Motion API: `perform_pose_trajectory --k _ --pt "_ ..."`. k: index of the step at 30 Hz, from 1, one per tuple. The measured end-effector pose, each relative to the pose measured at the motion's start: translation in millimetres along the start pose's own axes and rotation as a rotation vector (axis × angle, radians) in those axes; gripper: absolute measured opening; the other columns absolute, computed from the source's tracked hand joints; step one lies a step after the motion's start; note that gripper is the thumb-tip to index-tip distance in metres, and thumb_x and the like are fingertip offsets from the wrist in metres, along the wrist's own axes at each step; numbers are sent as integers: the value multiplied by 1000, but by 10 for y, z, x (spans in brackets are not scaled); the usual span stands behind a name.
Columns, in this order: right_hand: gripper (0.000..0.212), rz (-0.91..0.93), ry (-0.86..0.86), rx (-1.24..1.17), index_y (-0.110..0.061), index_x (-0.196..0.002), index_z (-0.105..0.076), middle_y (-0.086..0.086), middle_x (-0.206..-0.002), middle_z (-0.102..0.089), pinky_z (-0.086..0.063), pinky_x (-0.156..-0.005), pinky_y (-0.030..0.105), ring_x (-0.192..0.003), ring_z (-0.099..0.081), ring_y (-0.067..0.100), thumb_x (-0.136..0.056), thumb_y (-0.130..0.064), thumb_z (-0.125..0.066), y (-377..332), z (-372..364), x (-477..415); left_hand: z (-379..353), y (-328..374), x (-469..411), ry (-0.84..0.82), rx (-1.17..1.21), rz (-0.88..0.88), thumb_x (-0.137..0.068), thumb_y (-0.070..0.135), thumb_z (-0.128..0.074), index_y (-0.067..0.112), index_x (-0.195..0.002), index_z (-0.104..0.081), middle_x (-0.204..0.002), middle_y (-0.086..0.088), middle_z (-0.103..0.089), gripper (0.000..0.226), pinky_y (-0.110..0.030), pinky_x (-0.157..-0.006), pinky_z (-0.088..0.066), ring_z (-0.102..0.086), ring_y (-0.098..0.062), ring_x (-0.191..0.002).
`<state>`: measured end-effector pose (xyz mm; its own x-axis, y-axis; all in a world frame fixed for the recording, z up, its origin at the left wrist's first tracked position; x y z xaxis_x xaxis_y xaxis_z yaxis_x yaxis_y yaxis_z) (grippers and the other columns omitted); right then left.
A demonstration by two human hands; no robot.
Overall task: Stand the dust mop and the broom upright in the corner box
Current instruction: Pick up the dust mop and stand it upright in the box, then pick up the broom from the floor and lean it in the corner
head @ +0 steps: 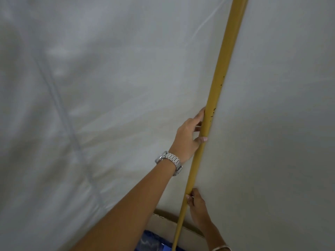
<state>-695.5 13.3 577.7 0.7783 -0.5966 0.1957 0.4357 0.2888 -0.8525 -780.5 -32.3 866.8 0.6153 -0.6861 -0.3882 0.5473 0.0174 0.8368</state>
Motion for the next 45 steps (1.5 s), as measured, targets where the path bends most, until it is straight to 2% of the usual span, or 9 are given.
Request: perform_pose_trajectory --k 4,6,11,14,18,25,32,39,45 --pt "9 -3 0 24 -16 -88 -44 8 -85 -52 -38 -61 24 -78 -50 23 -95 -11 -43 -5 -14 2 82 -99 122 77 -1 -27 -75 2 -72 30 -140 -32 -108 4 -53 82 -4 -87 -42 -59 -5 -96" --pt "5 -32 -9 16 -14 -97 -46 8 -94 -54 -38 -61 19 -85 -52 22 -96 -13 -42 22 -16 43 147 -162 206 99 -18 -13 -71 1 -75 31 -139 -34 -107 6 -55 84 1 -84 -42 -60 -3 -95" --pt "33 -143 29 3 -8 -128 -38 16 -121 -53 -41 -92 31 -115 -51 30 -97 -19 -42 93 163 335 267 -224 452 -12 -142 30 -76 -3 -69 37 -137 -32 -120 2 -58 82 -21 -86 -48 -55 -8 -111" --pt "37 -169 49 39 -9 -131 -35 19 -131 -48 -40 -98 35 -120 -49 30 -97 -22 -40 62 370 690 285 -245 696 -186 -398 35 -81 4 -66 37 -142 -20 -136 4 -51 83 -23 -89 -40 -46 -13 -124" --pt "43 -131 134 152 -13 -139 -27 14 -145 -35 -37 -104 40 -127 -44 29 -99 -29 -34 -108 734 1195 353 -280 1064 -312 -734 65 -90 15 -53 21 -147 -5 -154 -3 -24 74 -36 -117 -13 -18 -19 -143" --pt "50 -55 392 423 -18 -143 -22 6 -154 -26 -26 -113 39 -139 -28 22 -98 -39 -28 -561 1304 2331 249 46 1876 -206 -819 76 -98 29 -31 12 -146 -7 -157 -7 -12 57 -42 -118 -2 -9 -22 -145" --pt "49 -37 586 759 -14 -143 -25 11 -153 -27 -21 -115 43 -141 -27 25 -98 -32 -33 -531 2022 3555 -566 844 2578 -99 -662 6 -97 29 -36 5 -143 -22 -152 -17 -24 54 -49 -116 -8 -21 -32 -142" --pt "46 -133 807 799 -10 -139 -33 14 -149 -35 -26 -112 45 -136 -35 30 -98 -28 -37 -183 3148 4455 -1744 1888 2905 -196 -599 -229 -98 33 -30 9 -145 -18 -154 -15 -19 54 -44 -117 -3 -18 -29 -143" --pt "46 -234 834 743 -11 -140 -31 13 -150 -34 -26 -112 46 -136 -33 31 -98 -30 -34 714 3910 5011 -2866 2233 3309 -299 -584 -227 -98 35 -25 13 -146 -16 -156 -12 -17 54 -44 -118 -2 -13 -26 -145"
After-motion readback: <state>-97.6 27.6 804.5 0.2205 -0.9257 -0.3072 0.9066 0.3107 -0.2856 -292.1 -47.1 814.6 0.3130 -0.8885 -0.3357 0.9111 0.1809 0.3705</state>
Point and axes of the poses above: each hand's wrist, its own x-axis away from the middle knuckle, its own z-axis out of the back of the hand, y = z × x, the point moved 9 cm from there along -x, towards the middle knuckle
